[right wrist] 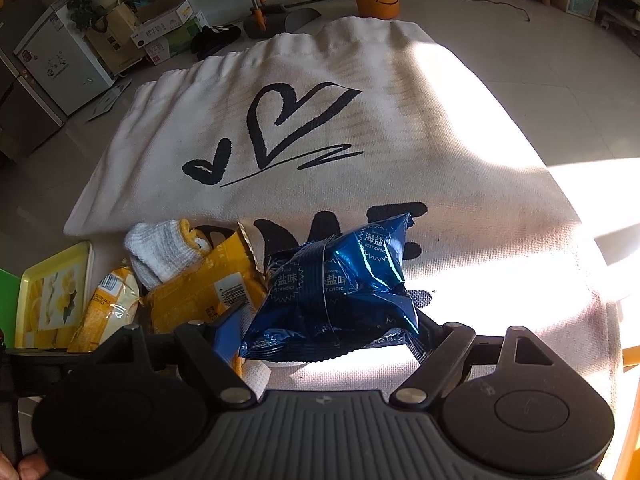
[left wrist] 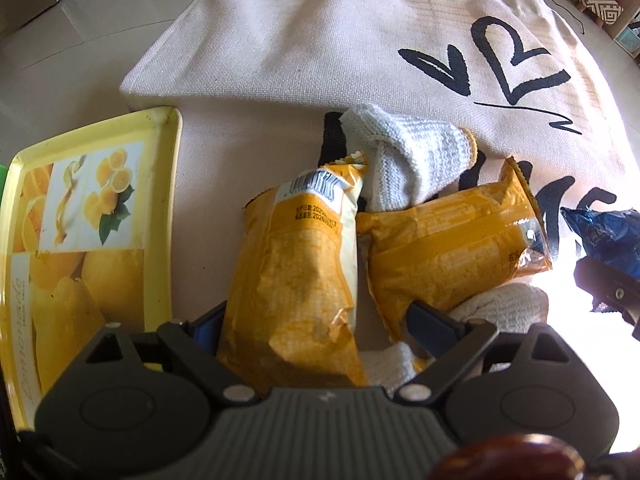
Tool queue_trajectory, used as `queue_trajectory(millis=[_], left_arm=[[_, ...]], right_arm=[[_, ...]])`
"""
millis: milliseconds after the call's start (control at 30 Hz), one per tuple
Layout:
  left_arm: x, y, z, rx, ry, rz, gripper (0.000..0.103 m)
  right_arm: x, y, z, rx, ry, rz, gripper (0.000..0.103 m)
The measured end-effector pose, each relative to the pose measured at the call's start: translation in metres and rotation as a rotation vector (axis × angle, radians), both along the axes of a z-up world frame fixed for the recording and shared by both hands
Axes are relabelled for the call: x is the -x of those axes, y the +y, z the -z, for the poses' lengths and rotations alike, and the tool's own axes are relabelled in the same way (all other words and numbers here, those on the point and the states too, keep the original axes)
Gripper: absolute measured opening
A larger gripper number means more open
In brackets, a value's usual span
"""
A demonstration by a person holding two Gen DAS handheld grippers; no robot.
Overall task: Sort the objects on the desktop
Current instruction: 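Close the left tool on a yellow chip bag while the right tool holds the blue pack, then carry the yellow chip bag and blue pack over the lemon tray with both tools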
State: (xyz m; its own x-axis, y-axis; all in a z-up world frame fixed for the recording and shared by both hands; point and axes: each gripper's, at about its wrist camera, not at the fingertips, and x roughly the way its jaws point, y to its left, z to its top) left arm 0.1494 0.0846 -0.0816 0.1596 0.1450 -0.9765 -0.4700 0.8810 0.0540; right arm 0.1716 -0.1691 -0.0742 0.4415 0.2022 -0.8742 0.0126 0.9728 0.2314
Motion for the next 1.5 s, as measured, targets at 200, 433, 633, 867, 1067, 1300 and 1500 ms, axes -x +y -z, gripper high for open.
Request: queue_trajectory(millis=[200,433,633,867,1067,1300,1500], left_arm=[[0.008,0.005,-0.005,-0.006,-0.012,-0.013,0.072],[0.012,0.01,0.001,-0.025,-0.005,-0.02,0.074],[0.021,0.012,-0.011,-0.022,-0.038,-0.044,0.056],[0.021,0.005,-0.036,-0.08,-0.087,-0.033,0.056],[0.01,-0.009,-0.051,-0.137,-0.123,-0.009,0.056],[0.018,-0.018,-0.072,-0.182,-0.159,0.012,0.056],[0.03,-0.017,-0.092,-0.216,-0.191,-0.006,0.056]], right_arm=[[0.0,-0.001,-0.001,-0.002,-0.003,0.005,0.081],[0.0,0.0,0.0,-0.002,0.002,0.002,0.081],[0.0,0.001,0.0,-0.002,-0.004,-0.001,0.081],[0.002,0.007,-0.008,-0.009,-0.026,-0.015,0.081],[0.005,0.012,-0.014,-0.01,-0.038,-0.024,0.081],[0.007,0.022,-0.025,-0.019,-0.058,-0.032,0.081],[0.01,0.035,-0.035,-0.034,-0.079,-0.044,0.081]])
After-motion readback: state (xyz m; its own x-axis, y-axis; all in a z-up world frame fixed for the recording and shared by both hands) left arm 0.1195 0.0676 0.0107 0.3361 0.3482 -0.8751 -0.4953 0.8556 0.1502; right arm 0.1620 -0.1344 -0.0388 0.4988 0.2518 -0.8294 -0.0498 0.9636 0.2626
